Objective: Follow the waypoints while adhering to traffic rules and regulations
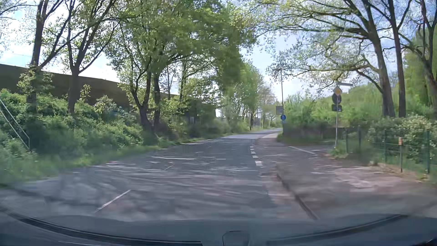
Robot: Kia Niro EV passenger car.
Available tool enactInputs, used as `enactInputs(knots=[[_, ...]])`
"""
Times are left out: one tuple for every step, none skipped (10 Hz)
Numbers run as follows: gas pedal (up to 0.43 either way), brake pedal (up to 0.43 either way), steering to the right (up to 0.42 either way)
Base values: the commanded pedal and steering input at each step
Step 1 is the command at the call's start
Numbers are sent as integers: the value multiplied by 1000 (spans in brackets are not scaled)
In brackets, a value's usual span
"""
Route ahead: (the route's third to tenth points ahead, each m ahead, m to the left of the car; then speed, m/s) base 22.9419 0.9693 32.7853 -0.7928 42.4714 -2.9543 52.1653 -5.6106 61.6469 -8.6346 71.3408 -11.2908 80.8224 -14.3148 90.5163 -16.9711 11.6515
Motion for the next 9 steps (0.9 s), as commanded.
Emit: enactInputs(knots=[[67, 0, 19], [87, 0, 19], [118, 0, 19], [118, 0, 19], [118, 0, 18], [118, 0, 18], [118, 0, 18], [110, 0, 18], [110, 0, 18]])
